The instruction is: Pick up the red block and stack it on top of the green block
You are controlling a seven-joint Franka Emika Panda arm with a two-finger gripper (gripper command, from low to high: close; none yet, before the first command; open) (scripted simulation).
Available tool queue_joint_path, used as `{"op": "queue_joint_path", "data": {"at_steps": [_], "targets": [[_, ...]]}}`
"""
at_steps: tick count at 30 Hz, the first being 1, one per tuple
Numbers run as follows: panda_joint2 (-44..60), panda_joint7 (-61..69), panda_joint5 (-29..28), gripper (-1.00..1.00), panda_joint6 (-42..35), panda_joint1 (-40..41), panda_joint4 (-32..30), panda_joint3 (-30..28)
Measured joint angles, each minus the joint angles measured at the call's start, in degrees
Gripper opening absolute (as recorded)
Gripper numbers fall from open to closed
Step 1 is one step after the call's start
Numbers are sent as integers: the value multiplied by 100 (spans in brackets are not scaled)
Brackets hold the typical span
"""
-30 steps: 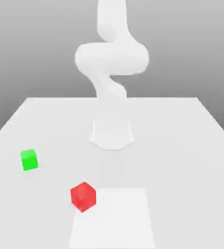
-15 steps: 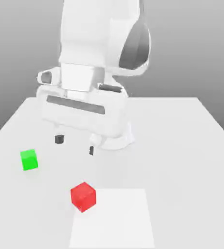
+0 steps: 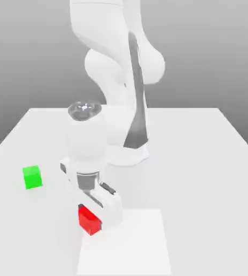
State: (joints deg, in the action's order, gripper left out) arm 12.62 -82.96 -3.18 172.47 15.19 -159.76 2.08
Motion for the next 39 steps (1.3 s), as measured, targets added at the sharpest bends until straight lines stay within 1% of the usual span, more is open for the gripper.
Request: {"op": "queue_joint_path", "data": {"at_steps": [4,12,13,14,16,20,26,35,39], "targets": [[18,-12,-14,-100,19,2,3,-1],[-1242,228,315,-100,-1058,125,-178,207],[-1351,162,269,-100,-1144,79,-206,140],[-1438,58,192,-100,-1208,203,-233,36],[-1580,-195,14,-100,-1299,627,-286,-133],[-1840,-683,-282,-100,-1447,1165,-391,-411],[-2229,-1301,-550,-100,-1652,1975,-551,-921],[-2738,-1948,-550,-100,-1905,3168,-805,-1621],[-2159,-1830,-286,-100,-1333,3123,-804,-1776]]}}
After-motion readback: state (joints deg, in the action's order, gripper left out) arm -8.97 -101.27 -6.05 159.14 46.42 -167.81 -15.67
